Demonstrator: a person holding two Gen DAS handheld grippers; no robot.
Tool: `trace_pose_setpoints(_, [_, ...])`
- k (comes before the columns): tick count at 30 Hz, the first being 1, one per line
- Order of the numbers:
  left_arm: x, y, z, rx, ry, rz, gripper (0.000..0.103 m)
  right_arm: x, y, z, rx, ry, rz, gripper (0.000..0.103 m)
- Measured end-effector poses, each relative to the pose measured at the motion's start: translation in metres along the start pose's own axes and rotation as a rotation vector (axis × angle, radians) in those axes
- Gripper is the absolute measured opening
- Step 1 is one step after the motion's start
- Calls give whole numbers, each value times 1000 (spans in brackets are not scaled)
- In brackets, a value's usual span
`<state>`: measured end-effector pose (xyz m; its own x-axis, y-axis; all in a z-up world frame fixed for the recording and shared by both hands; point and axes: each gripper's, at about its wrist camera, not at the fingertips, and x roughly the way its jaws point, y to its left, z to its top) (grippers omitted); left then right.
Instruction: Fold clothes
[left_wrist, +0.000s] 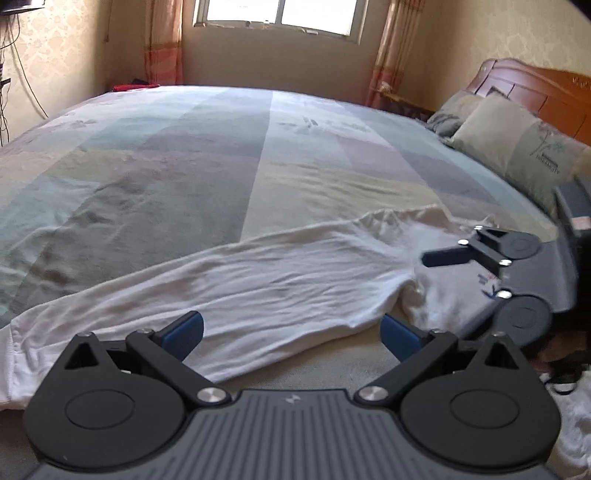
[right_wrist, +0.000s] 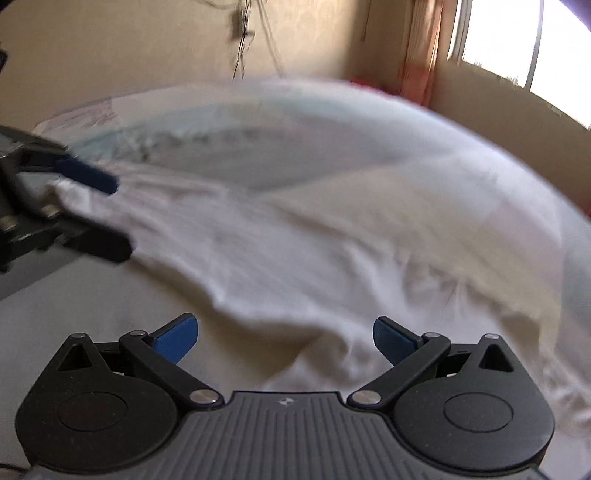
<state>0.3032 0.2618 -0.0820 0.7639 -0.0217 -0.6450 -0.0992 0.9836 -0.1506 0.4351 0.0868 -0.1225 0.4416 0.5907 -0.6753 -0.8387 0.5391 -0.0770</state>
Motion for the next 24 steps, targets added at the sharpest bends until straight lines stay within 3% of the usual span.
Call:
trace_pose_setpoints(5, [-5,7,2,-33,-23,-36,101,30,12,-1,42,84,88,103])
trace_pose_setpoints(6, [-4,7,2,-35,-20,-33,101,27,18,-2,18,75,81,103])
trace_pose_setpoints(10, [-5,10,2,-44,-21,-21,101,9,18,2,14,103,189,103])
trace_pose_setpoints(15, [-6,12,4,-71,-30,-25,101,4,19,5,50,24,89,103])
trace_pose_setpoints(21, [-3,6,3,-54,-14,-21,101,-9,30,-10,98,124,259,103])
trace_pose_setpoints(22, [-3,5,3,-52,-15,-23,101,-14,31,-13,106,123,268,103])
trace_pose_setpoints(24, [-2,3,4,-51,-17,-34,101,-33,31,-19,120,62,201,103])
